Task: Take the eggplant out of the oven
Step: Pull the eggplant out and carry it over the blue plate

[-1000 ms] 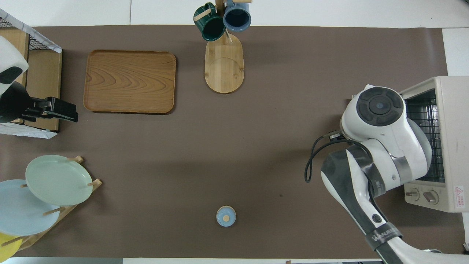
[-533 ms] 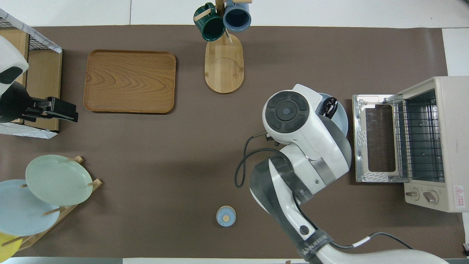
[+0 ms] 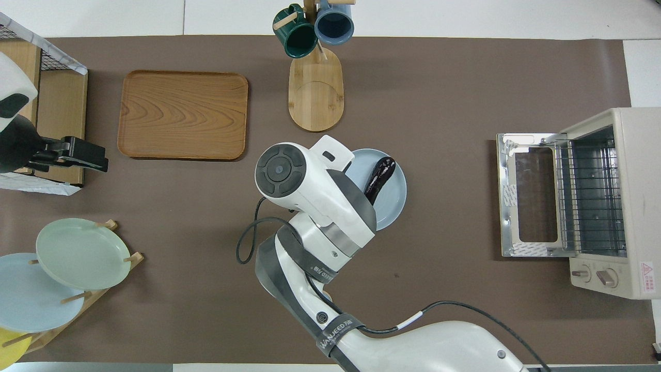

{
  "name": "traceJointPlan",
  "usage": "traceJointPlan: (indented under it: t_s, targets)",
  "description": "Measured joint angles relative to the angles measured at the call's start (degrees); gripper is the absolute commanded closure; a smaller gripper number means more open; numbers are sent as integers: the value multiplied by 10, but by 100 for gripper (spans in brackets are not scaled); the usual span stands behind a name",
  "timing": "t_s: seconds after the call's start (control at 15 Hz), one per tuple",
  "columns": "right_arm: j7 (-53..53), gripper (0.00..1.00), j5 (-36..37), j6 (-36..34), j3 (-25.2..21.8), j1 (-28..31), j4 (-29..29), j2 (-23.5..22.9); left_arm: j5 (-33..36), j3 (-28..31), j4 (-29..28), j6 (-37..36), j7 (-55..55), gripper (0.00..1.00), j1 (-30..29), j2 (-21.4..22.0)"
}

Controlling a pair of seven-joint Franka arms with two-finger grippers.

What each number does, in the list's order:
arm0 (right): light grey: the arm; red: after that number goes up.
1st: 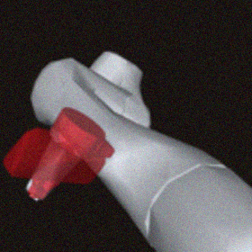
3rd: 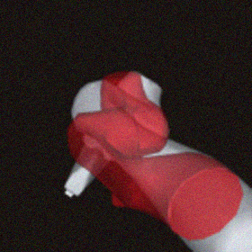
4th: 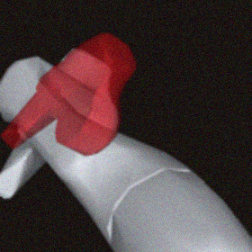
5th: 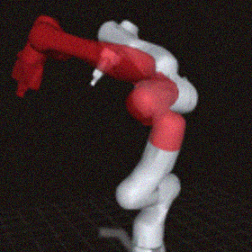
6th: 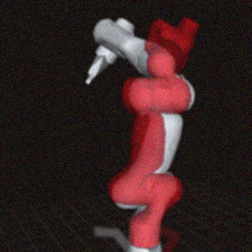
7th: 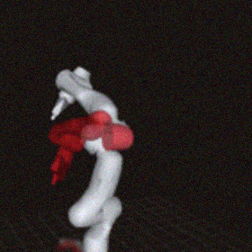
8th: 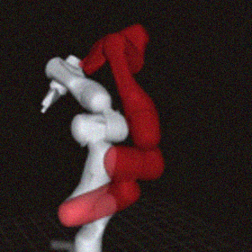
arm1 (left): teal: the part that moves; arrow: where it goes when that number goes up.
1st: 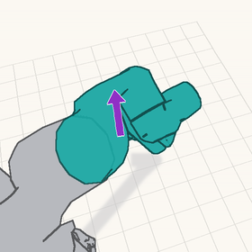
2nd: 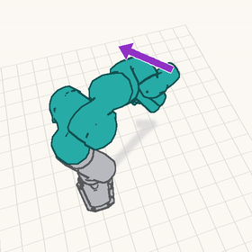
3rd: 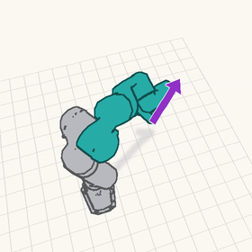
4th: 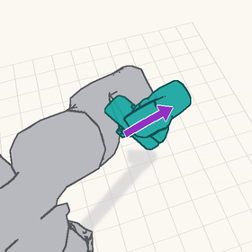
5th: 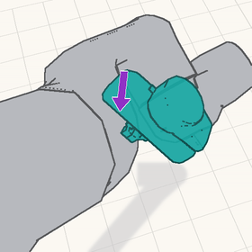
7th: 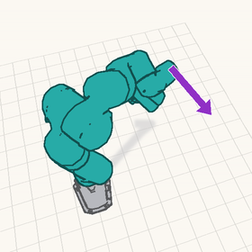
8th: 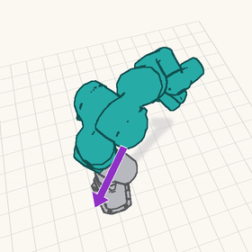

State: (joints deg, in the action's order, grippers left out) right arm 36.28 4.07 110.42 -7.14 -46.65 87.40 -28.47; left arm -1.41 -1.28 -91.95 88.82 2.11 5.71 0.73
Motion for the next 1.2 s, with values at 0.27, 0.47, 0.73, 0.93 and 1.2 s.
traceJointPlan:
  t_s: [0.27,0.47,0.73,0.93,1.2]
  targets:
    - [2,100,-34,45,8,-3,5,-2,0,0,0,0,0,0,-10,0]
    - [3,100,-39,90,11,-10,29,-6,0,0,0,1,0,0,-10,0]
    - [6,100,-78,127,11,-11,44,-7,0,0,0,4,0,0,-10,0]
    - [10,68,-90,147,11,-10,55,-6,0,0,0,9,0,0,-10,0]
    - [31,59,-91,146,10,-9,54,-5,0,0,0,15,0,0,-10,0]
